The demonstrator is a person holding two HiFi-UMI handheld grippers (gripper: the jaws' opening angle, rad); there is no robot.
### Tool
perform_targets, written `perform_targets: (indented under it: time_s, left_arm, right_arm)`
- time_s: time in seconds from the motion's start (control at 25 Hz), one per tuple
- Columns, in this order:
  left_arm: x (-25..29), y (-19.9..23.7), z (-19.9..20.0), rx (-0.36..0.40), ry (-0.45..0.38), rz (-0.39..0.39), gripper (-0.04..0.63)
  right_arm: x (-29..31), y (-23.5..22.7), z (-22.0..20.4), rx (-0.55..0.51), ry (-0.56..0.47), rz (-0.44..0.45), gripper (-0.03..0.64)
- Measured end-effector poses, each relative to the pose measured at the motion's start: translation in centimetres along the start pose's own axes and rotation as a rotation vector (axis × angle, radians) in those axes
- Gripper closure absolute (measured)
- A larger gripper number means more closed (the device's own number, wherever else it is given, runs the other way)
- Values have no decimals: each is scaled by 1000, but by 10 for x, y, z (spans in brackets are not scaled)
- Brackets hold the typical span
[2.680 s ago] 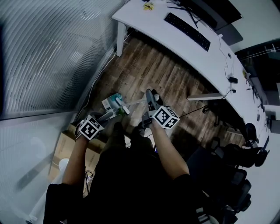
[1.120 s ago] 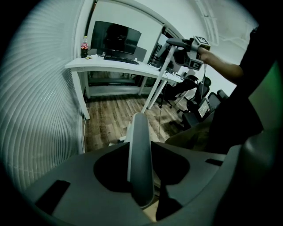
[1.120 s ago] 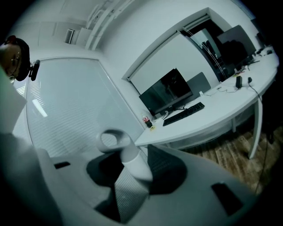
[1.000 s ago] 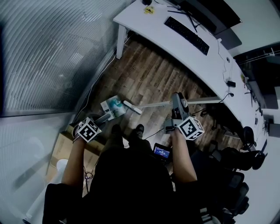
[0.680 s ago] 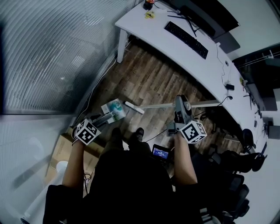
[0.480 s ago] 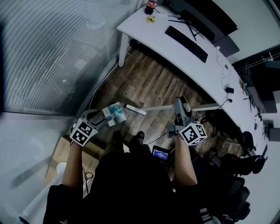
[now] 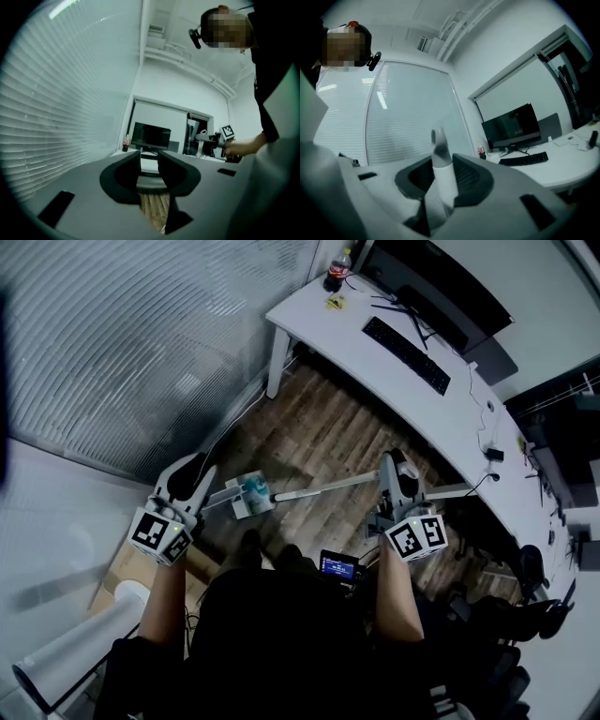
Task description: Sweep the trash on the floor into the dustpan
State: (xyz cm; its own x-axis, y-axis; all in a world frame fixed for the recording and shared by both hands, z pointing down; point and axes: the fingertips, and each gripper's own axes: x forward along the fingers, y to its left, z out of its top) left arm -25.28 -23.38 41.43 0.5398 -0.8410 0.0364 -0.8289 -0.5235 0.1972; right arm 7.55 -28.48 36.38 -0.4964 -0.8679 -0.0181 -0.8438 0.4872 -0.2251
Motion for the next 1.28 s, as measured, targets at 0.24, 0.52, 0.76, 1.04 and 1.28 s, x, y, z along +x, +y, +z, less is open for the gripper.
perform_targets:
  time_s: [0.24, 0.52, 0.76, 1.04, 1.28]
  left_arm:
    - [-18, -47, 30, 18, -152, 113, 565]
    - [-30, -98, 19, -29, -212, 213, 600]
    - [-33, -141, -1, -78, -248, 240, 600]
    - [-44, -179, -33, -82, -182, 300, 600]
    - [-49, -205, -51, -19, -113, 287, 600]
  right_arm:
    - [-29, 0, 14, -20, -48, 127, 518]
    - [-64, -10, 17, -33, -43, 234, 528]
    - [-94, -32, -4, -3, -7, 279, 526]
    - [-125, -49, -42, -17, 74, 271, 526]
    - [-149, -48, -63, -52, 101, 255, 526]
